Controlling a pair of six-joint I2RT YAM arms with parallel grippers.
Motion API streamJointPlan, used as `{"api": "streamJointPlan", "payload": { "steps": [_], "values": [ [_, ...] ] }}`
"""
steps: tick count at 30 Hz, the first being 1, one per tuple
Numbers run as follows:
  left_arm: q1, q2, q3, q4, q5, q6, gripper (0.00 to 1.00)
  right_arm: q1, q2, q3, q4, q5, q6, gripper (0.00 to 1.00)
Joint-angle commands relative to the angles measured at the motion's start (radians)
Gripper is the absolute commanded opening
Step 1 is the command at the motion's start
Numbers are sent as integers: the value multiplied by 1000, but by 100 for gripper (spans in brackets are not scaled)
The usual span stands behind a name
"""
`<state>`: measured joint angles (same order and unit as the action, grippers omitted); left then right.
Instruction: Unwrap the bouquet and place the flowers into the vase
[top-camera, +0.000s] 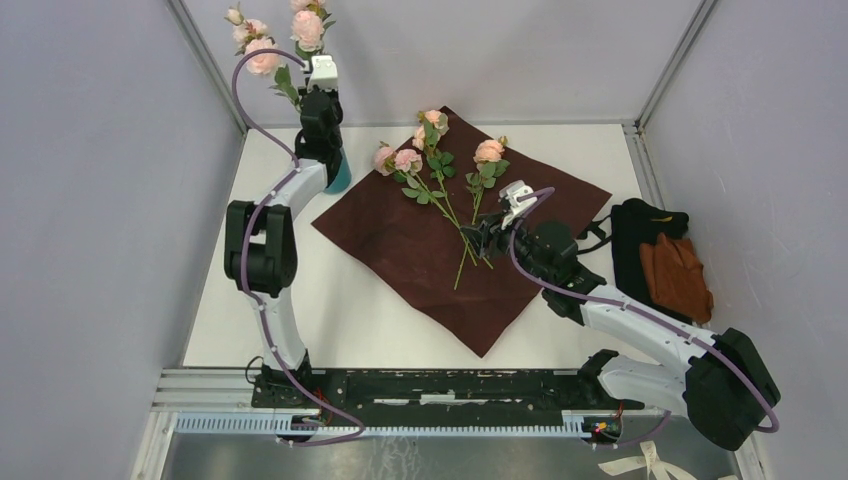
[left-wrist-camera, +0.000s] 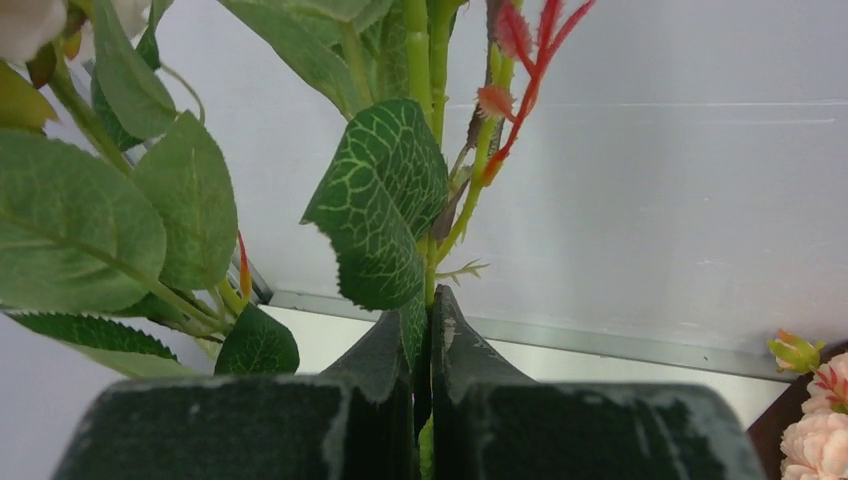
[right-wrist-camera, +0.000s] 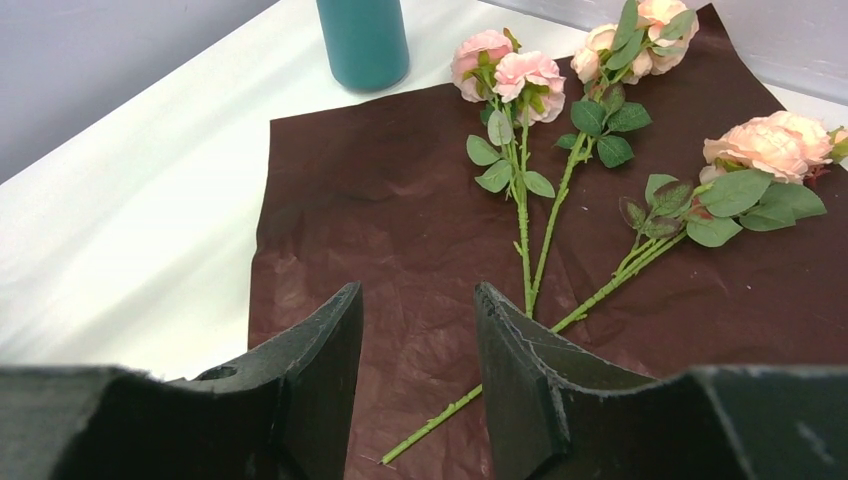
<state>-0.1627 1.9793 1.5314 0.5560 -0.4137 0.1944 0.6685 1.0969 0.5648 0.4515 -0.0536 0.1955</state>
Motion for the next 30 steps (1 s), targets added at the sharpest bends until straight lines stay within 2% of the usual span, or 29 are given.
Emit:
{"api": "streamJointPlan", "payload": {
  "steps": [1, 13, 18, 21, 25, 30],
  "values": [
    [7, 12, 8, 41, -13, -21, 2, -8, -18, -5, 33, -14, 0, 50],
    [7, -7, -55, 80, -47, -33, 2, -12, -19, -6, 37, -14, 7, 50],
    [8, -14, -68, 69, -63, -34, 8, -12, -23, -8, 41, -23, 13, 50],
    [7, -26, -96, 80, -70, -42, 19, -13, -25, -9, 41, -26, 15, 50],
    [8, -38, -114, 88, -82, -50, 38, -14, -28, -11, 42, -27, 16, 50],
    [7, -52, -118, 77, -72, -55, 54, -14, -34, -13, 42, -28, 16, 50]
  ]
}}
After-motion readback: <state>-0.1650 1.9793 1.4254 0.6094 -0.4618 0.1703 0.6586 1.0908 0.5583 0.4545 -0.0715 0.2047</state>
